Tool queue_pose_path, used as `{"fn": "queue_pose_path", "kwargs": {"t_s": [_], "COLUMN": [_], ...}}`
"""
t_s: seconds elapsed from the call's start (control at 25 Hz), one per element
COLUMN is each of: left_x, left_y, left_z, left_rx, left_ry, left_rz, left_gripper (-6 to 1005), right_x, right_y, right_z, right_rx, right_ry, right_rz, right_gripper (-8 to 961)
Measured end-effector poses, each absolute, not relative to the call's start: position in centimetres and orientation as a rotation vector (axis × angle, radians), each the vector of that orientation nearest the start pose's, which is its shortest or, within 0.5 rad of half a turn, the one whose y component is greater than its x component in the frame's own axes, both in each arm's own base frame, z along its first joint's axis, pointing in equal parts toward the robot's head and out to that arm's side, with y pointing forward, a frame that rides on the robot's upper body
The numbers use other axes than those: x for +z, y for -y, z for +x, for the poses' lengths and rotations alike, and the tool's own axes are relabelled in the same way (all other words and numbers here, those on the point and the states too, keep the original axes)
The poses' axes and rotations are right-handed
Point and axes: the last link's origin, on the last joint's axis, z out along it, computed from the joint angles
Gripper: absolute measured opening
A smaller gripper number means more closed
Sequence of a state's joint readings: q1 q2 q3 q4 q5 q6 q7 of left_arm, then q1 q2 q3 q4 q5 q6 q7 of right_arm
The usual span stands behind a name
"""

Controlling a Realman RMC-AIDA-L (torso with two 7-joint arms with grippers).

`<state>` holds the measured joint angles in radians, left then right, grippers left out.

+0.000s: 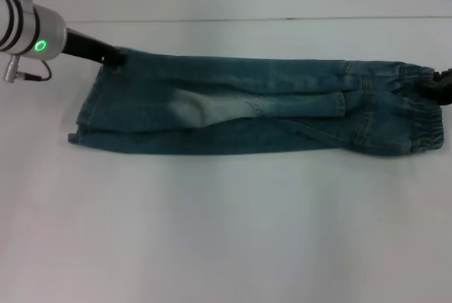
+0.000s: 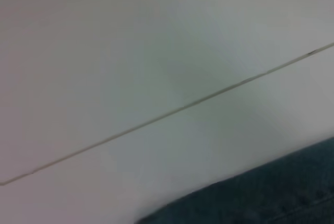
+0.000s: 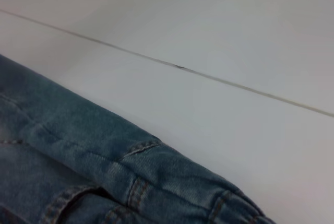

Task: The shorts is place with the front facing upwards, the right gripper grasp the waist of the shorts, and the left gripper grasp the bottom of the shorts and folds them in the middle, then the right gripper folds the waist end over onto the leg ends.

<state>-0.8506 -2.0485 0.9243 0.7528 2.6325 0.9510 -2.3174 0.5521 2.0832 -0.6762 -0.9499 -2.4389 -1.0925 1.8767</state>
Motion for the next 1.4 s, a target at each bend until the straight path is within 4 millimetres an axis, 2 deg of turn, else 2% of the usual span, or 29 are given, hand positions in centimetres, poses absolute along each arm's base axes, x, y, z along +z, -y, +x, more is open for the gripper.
{"fn": "queue_pose_path", "kwargs": {"t_s": [0.2, 0.36, 0.52, 0.8, 0.92, 1.16, 1.4], "left_x": [2.2, 2.6, 3.4, 4.2, 4.6, 4.8, 5.1], "left_y": [-45.7, -45.1, -44.2, -41.5, -40.2, -37.3, -34.8], "left_z": [-22.9, -23.2, -22.9, -22.9, -23.5, -25.6, -27.5], "left_rx": [0.085, 0.064, -0.019, -0.317, -0.457, -0.632, -0.757], "left_ry": [0.975, 0.974, 0.943, 0.949, 0.970, 1.029, 1.124], "left_rz": [-2.237, -2.232, -2.231, -2.327, -2.348, -2.351, -2.319], "left_gripper": [289, 477, 610, 798, 866, 883, 838], "right_x": [6.9, 7.3, 8.7, 9.8, 9.8, 9.3, 9.6], "right_y": [-38.9, -38.5, -37.0, -35.2, -34.7, -34.5, -33.4], "right_z": [31.5, 31.7, 31.3, 30.8, 30.3, 29.3, 29.2], "right_rx": [0.058, 0.064, 0.173, 0.305, 0.346, 0.418, 0.532], "right_ry": [-0.920, -0.930, -0.931, -0.909, -0.900, -0.870, -0.833], "right_rz": [-2.193, -2.184, -2.192, -2.217, -2.246, -2.300, -2.302], "right_gripper": [304, 466, 571, 720, 886, 881, 876]}}
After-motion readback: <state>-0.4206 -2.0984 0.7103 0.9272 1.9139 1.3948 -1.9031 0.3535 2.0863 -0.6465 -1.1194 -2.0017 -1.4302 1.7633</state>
